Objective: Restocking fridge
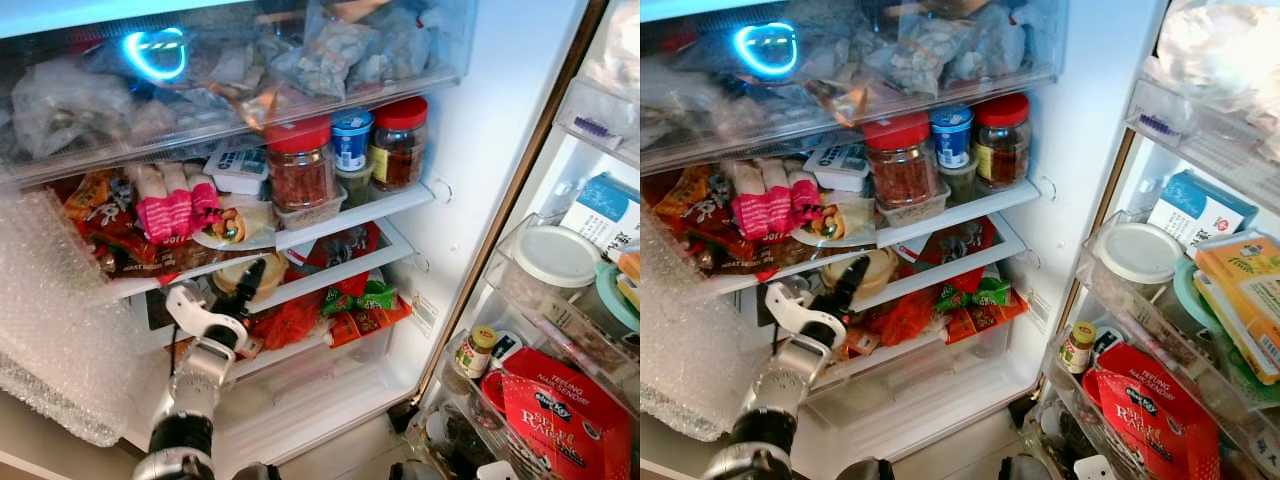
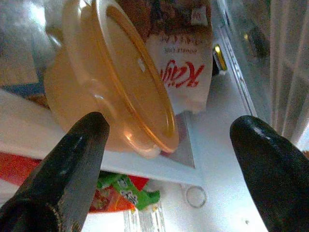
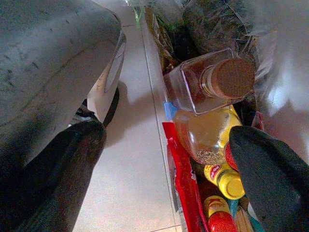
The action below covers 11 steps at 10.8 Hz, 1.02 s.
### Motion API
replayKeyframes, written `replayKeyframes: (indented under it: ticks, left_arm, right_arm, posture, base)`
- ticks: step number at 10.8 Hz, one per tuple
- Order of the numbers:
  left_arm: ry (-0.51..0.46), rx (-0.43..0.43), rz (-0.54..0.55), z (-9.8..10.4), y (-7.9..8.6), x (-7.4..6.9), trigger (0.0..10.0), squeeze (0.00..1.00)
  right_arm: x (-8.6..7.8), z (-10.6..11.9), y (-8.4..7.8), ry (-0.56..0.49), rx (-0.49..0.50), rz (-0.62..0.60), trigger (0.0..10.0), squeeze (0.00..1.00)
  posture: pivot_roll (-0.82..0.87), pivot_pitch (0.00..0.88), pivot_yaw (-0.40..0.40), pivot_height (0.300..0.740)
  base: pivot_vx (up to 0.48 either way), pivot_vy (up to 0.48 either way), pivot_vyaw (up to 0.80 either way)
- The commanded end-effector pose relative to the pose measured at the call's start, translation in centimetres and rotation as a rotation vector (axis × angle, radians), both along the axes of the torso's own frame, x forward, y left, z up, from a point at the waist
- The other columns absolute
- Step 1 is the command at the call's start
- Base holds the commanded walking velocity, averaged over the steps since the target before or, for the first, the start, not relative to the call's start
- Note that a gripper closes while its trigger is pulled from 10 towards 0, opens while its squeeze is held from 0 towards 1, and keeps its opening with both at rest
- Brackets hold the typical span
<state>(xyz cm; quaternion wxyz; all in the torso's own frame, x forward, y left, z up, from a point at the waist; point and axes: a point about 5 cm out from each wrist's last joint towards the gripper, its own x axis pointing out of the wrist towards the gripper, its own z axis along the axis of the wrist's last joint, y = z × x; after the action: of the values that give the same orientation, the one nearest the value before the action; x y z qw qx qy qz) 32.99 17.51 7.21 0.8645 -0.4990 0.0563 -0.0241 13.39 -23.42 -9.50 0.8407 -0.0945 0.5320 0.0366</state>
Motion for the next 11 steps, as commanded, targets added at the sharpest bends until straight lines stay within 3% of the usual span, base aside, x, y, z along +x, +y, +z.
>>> replayKeyframes:
  ticks: [1, 6, 11]
  left_arm:
    - [0.007, 0.042, -0.005, -0.1, 0.1, 0.2, 10.0, 0.00]
    - [0.062, 0.061, -0.001, -1.8, 0.3, 0.5, 10.0, 0.00]
    - [0.002, 0.061, -0.014, -0.8, -0.8, 1.6, 10.0, 0.00]
  right_arm:
    - [1.7, 0.4, 1.2, -0.061, 0.036, 0.026, 10.0, 0.00]
    - [1.7, 0.5, 1.0, -0.059, 0.031, 0.034, 10.0, 0.00]
    - [1.8, 0.5, 1.1, -0.058, 0.031, 0.038, 10.0, 0.00]
  posture:
    - [-0.08, 0.003, 0.035, 0.646]
    - [-0.09, 0.008, 0.024, 0.646]
    - [-0.09, 0.007, 0.020, 0.646]
  base:
    - [0.000, 0.000, 0.00]
    - [0.000, 0.000, 0.00]
    - [0.000, 0.000, 0.00]
